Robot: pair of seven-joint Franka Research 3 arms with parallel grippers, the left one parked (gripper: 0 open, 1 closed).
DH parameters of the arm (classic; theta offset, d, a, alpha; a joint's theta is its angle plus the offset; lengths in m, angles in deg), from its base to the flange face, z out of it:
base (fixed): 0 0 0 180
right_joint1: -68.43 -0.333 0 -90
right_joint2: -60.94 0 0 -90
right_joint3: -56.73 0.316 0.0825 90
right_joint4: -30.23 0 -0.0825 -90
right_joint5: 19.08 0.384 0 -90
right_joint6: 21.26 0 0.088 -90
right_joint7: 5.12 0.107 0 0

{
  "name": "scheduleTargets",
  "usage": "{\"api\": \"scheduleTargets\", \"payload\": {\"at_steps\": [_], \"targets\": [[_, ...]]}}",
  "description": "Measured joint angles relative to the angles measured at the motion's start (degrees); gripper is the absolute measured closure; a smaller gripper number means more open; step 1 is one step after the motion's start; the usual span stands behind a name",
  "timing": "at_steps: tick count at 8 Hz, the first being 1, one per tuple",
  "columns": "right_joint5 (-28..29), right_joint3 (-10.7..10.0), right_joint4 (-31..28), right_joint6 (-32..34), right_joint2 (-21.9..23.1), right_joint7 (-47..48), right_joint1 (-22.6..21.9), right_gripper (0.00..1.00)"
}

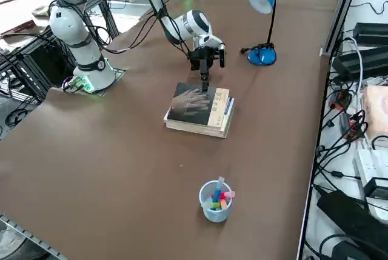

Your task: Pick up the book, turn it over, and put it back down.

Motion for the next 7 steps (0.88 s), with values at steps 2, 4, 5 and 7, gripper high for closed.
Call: {"api": "scheduleTargets", "payload": {"at_steps": [2, 4, 5, 7], "targets": [[-1.83, 0.0, 0.05, -0.01, -1.05, 0.83, 0.01, 0.88], [-2.36, 0.0, 0.07, -0.01, -1.59, 1.2, 0.0, 0.88], [-2.38, 0.0, 0.09, -0.01, -1.59, 1.21, 0.01, 0.88], [-2.39, -0.01, 0.12, 0.0, -1.59, 1.26, 0.02, 0.87]]}}
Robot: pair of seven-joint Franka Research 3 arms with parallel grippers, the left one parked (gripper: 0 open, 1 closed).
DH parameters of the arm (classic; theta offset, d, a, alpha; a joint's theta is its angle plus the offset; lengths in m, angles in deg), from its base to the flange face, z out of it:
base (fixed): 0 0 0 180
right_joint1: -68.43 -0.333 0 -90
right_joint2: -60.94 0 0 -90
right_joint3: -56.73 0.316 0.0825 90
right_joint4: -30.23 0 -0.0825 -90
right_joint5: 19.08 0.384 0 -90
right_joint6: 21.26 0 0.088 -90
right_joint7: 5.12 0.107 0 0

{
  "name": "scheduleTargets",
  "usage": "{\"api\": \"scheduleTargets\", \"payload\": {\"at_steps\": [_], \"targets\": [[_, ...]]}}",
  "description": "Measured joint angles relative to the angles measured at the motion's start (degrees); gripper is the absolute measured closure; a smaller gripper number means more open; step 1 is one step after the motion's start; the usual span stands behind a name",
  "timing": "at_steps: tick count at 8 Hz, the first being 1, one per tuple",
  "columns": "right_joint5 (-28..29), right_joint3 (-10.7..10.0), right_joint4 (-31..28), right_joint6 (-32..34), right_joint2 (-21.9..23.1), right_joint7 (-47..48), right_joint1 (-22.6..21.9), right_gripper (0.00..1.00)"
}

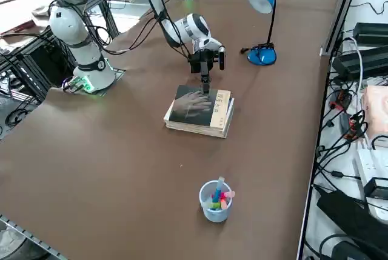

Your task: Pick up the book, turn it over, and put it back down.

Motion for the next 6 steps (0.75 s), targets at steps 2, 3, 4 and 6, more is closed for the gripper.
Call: {"api": "scheduleTargets", "payload": {"at_steps": [2, 3, 4, 6], "targets": [[-0.05, -0.07, 0.19, 0.0, 0.0, 0.01, 0.1, 0.75], [-0.15, -0.08, 0.2, 0.0, 0.0, 0.01, 0.21, 0.55], [-0.24, -0.09, 0.24, -0.01, 0.0, 0.01, 0.27, 0.32], [-0.42, -0.14, 0.63, 0.06, 0.14, 0.01, 0.28, 0.0]]}}
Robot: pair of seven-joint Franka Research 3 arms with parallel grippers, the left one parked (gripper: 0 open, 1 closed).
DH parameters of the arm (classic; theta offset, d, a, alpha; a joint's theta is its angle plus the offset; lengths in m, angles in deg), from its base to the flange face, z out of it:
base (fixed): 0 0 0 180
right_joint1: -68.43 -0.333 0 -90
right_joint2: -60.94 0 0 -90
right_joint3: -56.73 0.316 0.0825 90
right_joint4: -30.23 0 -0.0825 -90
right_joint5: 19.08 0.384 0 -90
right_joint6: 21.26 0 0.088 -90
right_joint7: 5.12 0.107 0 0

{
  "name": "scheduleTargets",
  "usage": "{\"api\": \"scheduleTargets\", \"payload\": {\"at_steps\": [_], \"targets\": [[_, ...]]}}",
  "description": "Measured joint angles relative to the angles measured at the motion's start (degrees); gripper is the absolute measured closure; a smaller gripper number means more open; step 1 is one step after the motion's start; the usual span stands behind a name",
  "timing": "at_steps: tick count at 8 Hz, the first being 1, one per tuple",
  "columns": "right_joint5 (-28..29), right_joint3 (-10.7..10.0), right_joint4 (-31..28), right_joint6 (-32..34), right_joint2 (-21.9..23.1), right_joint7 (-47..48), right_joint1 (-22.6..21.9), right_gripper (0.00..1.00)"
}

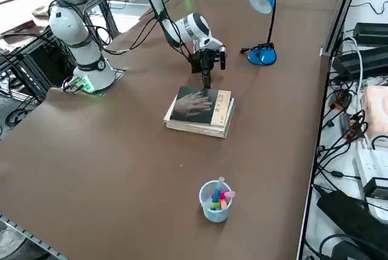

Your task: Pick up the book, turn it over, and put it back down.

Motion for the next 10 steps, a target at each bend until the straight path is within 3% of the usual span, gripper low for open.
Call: {"api": "scheduleTargets", "payload": {"at_steps": [4, 10], "targets": [[0.0, -0.03, 0.09, -0.83, 1.1, 0.0, 0.73, 0.0], [0.52, -0.15, -4.16, -13.91, 10.03, 0.24, 4.45, 0.0]]}}
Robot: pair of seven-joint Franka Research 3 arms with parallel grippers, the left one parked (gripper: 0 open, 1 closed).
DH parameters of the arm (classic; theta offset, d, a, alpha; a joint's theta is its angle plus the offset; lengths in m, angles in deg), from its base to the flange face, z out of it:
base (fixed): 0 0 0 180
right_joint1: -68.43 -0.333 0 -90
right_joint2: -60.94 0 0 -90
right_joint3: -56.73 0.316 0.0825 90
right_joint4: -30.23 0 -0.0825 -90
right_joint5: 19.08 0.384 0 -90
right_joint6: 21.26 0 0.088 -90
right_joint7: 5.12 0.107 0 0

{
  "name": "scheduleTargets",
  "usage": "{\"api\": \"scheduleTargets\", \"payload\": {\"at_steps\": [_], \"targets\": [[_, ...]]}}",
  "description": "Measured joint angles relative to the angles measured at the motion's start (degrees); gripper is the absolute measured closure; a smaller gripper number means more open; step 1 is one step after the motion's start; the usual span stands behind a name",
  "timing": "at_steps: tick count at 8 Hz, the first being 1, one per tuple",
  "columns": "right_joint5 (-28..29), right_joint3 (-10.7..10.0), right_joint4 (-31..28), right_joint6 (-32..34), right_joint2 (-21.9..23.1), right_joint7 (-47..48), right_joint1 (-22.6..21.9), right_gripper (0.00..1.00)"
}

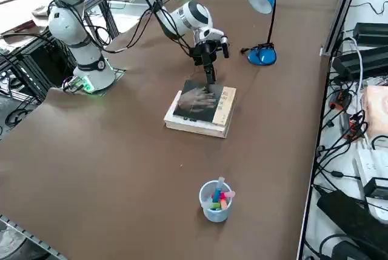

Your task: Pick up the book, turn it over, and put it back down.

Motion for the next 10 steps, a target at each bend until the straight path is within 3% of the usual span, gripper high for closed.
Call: {"api": "scheduleTargets", "payload": {"at_steps": [5, 10], "targets": [[0.03, -0.02, -4.57, -10.36, 6.12, 0.92, 4.35, 0.0], [0.07, -0.1, -5.83, -18.96, 7.2, 2.72, 8.86, 0.0]]}}
